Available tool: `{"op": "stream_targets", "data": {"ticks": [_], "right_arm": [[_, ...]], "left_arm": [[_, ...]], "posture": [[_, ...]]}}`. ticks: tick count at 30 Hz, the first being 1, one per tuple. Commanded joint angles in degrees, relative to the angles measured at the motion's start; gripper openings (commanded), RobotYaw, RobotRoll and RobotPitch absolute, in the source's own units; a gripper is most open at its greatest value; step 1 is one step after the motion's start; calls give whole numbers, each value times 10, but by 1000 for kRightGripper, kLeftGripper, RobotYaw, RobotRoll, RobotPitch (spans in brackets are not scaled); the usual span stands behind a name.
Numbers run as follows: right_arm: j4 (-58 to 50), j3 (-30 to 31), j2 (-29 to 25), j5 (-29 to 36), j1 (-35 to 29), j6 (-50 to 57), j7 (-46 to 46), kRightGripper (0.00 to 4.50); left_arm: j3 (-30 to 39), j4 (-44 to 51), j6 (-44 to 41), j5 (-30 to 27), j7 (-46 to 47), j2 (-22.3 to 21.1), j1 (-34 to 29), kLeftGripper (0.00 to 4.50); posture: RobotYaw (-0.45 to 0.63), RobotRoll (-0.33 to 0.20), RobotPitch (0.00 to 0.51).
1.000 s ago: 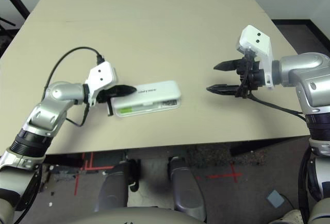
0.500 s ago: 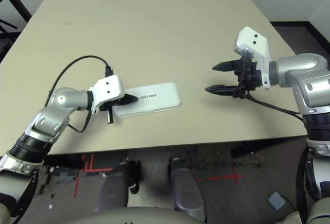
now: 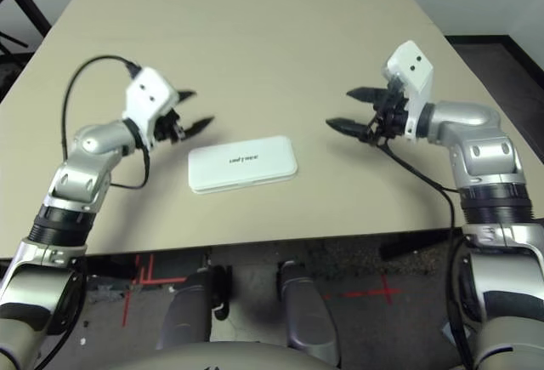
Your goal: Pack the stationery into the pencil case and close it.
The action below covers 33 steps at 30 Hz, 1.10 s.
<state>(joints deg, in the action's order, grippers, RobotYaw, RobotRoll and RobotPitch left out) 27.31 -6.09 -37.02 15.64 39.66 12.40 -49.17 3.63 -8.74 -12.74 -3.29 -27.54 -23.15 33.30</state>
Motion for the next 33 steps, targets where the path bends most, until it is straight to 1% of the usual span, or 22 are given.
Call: {"op": "stream_targets", "data": {"ticks": [1,7,12,17,22,29,33], "right_arm": [[78,-36,21,-22,7,-57,93,4500],[197,-74,40,-53,22,-160,246,4500],[274,-93,48,-62,38,-223,333,4500],[309,-98,68,-57,48,-251,359,4500],[323,-96,79,-57,56,-265,360,4500],[343,-95,79,-60,76,-276,360,4500],[351,-92,86,-61,86,-282,361,4500]], "left_arm": [[61,-53,20,-6,90,12,6,4480],[129,-120,82,7,216,11,4,4480],[136,-141,135,23,270,8,-8,4480],[145,-151,161,24,309,5,-11,4480],[145,-150,169,21,320,-1,-20,4480],[142,-142,169,20,327,-2,-22,4480],[144,-137,170,19,328,-7,-28,4480]], "posture": [[-142,0,190],[-131,0,211],[-119,0,213],[-105,0,207],[-97,0,196],[-75,0,183],[-59,0,183]]}}
